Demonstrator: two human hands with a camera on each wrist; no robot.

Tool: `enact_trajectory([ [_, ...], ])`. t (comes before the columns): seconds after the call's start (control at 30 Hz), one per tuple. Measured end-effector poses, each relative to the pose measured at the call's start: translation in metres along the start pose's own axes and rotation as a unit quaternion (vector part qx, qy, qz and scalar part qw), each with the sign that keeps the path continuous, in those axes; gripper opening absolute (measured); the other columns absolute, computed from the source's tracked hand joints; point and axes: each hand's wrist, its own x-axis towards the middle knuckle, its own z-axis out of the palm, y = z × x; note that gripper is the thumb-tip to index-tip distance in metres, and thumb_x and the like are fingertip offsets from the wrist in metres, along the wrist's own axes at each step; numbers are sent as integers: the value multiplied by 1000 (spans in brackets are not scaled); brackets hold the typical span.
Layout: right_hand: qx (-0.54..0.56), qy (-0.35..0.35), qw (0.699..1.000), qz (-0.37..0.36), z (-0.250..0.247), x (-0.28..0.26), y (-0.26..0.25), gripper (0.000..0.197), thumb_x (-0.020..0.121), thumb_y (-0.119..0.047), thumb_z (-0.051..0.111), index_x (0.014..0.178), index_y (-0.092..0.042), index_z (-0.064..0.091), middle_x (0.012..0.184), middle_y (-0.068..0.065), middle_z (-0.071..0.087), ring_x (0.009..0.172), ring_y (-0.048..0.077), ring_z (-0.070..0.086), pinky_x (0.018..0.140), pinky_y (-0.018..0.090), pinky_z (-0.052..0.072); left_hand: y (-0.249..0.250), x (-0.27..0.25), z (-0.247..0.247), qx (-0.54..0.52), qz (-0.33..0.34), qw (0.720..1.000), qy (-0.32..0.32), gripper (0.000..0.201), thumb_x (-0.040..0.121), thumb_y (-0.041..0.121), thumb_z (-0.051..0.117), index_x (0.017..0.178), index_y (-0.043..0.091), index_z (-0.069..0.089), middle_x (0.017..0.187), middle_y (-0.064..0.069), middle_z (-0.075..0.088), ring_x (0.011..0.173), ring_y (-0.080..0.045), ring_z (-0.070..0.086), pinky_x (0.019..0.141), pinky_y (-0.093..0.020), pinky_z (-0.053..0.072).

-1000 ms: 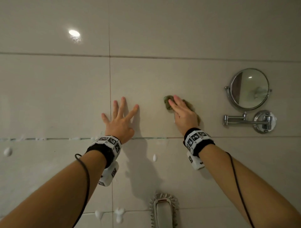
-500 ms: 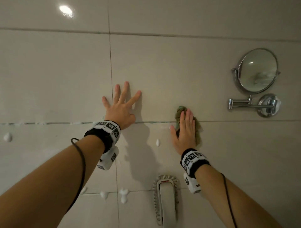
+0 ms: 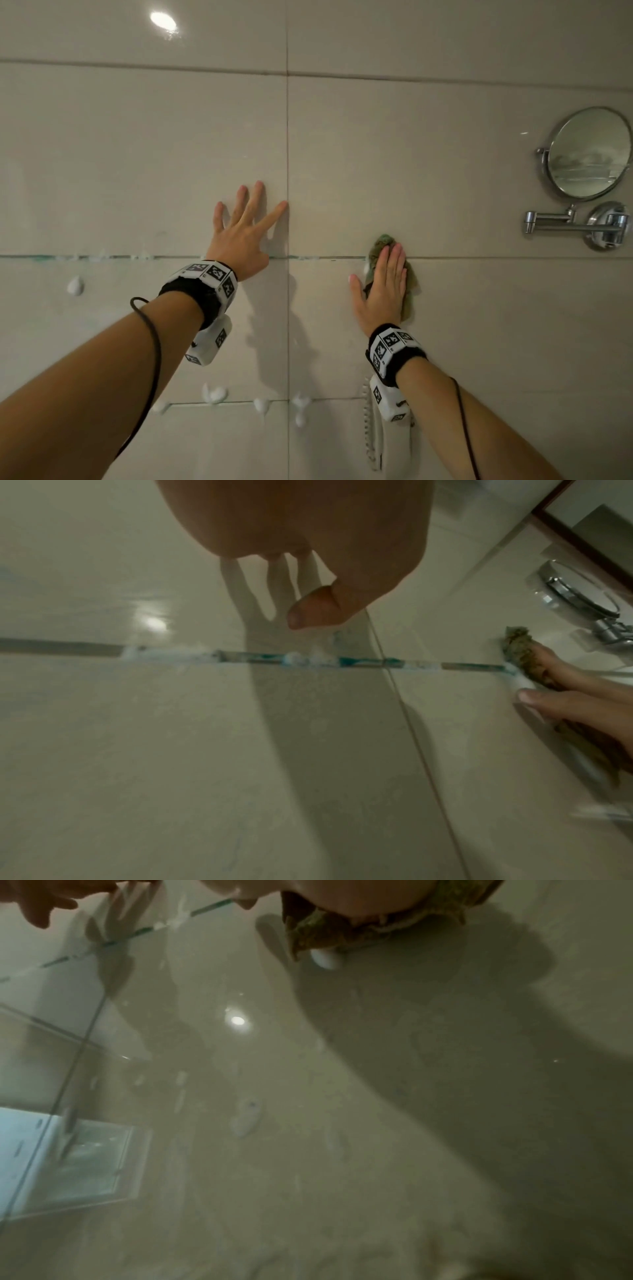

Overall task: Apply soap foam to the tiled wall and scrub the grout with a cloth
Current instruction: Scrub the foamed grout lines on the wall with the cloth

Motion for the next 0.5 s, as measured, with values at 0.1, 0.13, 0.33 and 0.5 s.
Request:
enact_trajectory([
  [0.1,6,-3,1000,4,9,-4,-17,82,93,-49,42,154,-2,14,163,14,6,151,24,2,123,38,4,-19,-8,-1,-4,-9,1000,-14,108,77,7,61,155,46,-2,162,2,-29,150,-26,-24,116,-67,-1],
  [0.13,5,-6,1000,1,12,-6,-24,82,93,-49,42,154,-2,13,163,13,5,151,23,1,123,39,4,-26,-11,-1,-6,-12,1000,-17,107,77,8,61,155,47,-1,162,3,-30,150,-26,-25,115,-69,0],
  [0.33,1,-20,1000,-5,36,-19,-75,84,93,-50,42,155,-4,11,163,10,2,151,20,-3,123,38,2,-68,-26,-7,-8,-23,999,-30,108,74,7,58,153,51,0,162,7,-30,150,-24,-26,112,-73,4],
  [0.5,-2,-24,1000,4,57,-30,-119,85,92,-52,41,155,-4,10,163,11,1,151,22,-4,123,36,-1,-110,-38,-9,6,-19,999,-31,106,75,17,63,152,54,0,162,9,-29,150,-23,-24,111,-74,6],
])
